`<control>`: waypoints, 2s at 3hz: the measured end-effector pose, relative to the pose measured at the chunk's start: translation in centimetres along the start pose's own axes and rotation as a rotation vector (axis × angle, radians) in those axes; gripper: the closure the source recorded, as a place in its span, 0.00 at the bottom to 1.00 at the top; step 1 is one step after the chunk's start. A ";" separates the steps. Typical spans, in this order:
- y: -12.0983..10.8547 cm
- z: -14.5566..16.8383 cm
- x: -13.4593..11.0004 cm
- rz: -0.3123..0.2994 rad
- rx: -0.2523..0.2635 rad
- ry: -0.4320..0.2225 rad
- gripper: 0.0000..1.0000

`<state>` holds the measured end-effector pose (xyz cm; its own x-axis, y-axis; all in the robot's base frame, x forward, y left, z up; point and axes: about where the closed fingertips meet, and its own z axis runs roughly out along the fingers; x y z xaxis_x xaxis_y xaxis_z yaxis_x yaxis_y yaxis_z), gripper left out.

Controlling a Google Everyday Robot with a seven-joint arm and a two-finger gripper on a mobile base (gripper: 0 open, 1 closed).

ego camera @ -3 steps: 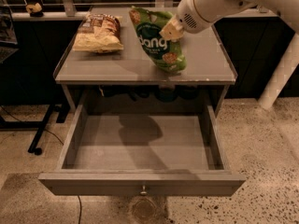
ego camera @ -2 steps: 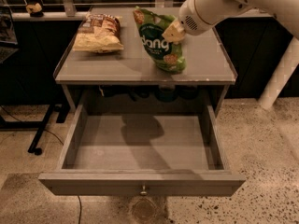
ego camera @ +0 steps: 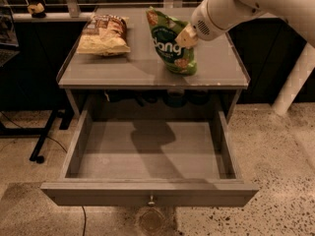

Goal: Pick green rice chip bag from top drawer and place on counter

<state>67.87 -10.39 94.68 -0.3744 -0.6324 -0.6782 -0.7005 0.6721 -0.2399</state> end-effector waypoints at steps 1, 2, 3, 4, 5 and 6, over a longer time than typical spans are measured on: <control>-0.3 0.2 0.5 0.020 0.009 0.013 1.00; -1.1 0.3 0.5 0.025 0.024 0.030 1.00; -2.3 0.3 0.0 0.018 0.050 0.049 1.00; -2.3 0.2 -0.1 0.017 0.051 0.049 0.81; -2.3 0.2 -0.1 0.017 0.051 0.049 0.58; -2.3 0.2 -0.1 0.017 0.051 0.049 0.35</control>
Offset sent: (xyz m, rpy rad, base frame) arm 0.0155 -0.0185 -0.0008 -0.0317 0.0179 -0.0690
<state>69.66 -11.79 95.11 -0.4162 -0.6381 -0.6477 -0.6623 0.7008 -0.2648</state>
